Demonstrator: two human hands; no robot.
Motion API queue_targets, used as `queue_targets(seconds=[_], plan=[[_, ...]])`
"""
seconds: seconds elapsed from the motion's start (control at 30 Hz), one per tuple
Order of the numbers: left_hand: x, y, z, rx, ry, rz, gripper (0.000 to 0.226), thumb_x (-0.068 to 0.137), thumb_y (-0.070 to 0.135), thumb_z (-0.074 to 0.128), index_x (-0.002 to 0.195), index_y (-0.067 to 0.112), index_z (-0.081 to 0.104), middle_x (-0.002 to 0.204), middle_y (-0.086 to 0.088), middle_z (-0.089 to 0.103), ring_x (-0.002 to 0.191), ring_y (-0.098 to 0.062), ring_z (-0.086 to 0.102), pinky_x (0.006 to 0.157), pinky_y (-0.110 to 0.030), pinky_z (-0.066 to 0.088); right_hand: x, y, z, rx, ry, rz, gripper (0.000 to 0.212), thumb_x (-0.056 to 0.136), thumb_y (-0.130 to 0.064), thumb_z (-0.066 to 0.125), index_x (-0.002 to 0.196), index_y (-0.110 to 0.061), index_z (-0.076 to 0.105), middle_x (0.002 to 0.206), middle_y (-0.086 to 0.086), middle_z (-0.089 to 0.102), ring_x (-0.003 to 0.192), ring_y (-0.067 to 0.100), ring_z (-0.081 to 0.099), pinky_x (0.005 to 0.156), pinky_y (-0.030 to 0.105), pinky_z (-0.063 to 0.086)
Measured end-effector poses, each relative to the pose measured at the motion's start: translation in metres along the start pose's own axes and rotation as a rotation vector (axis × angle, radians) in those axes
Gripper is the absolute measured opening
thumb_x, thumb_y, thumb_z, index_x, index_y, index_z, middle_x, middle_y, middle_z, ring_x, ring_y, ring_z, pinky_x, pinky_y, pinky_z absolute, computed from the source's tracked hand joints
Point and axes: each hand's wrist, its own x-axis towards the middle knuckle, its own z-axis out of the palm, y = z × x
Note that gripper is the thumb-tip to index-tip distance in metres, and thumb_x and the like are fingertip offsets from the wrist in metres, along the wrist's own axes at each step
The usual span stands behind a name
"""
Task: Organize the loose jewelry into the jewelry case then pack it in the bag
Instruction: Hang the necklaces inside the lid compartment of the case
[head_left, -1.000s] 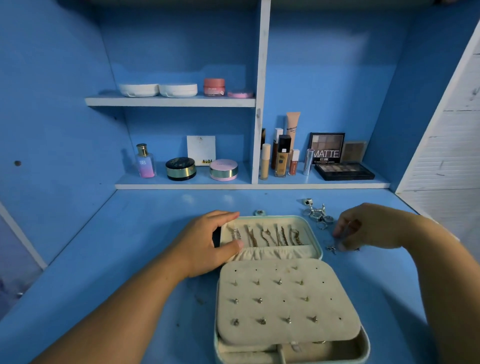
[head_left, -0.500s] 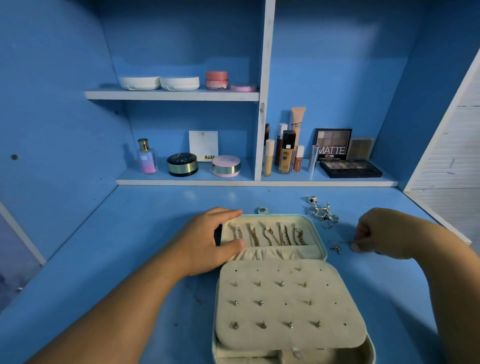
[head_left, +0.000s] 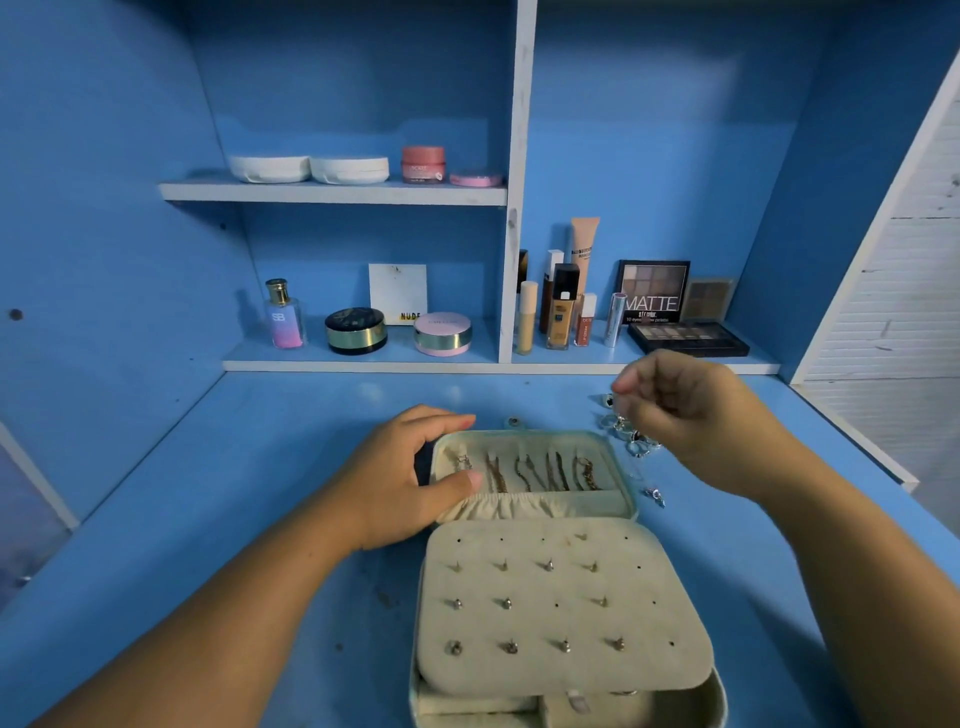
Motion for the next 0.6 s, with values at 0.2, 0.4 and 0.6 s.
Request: queue_targets(seconds=[0.2, 0.4, 0.6], plan=[[-0.005, 0.019, -0.001, -0.028, 0.025, 0.119, 0.057, 0.073, 0.059, 0.057, 0.127, 0.042, 0.054, 0.125, 0.031, 0.05, 0.13, 0.004, 0.039, 0.106, -0.012, 0.03, -0.011, -0.016, 0.052, -0.053, 0.034, -0.3, 0.021, 0.086, -0.013, 0.068, 0.091, -0.033, 0.066, 0.079, -0.014, 0.068, 0.074, 0.005, 0.062, 0.072, 0.013, 0.048], [-0.008, 0.029, 0.003, -0.093, -0.016, 0.143, 0.053, 0.07, 0.057, 0.064, 0.12, 0.041, 0.06, 0.12, 0.027, 0.054, 0.129, -0.001, 0.04, 0.106, -0.015, 0.032, -0.015, -0.024, 0.061, -0.073, 0.059, -0.506, 0.02, 0.085, -0.014, 0.067, 0.1, -0.027, 0.068, 0.09, -0.017, 0.069, 0.081, 0.006, 0.066, 0.074, 0.014, 0.05], [-0.01, 0.037, 0.019, -0.193, -0.029, 0.142, 0.02, 0.082, 0.04, 0.073, 0.102, 0.04, 0.07, 0.11, 0.023, 0.06, 0.123, -0.005, 0.046, 0.105, -0.027, 0.036, -0.014, -0.026, 0.064, -0.183, 0.115, -0.597, 0.02, 0.082, -0.019, 0.07, 0.1, -0.028, 0.07, 0.089, -0.028, 0.061, 0.085, 0.002, 0.059, 0.077, 0.009, 0.043]])
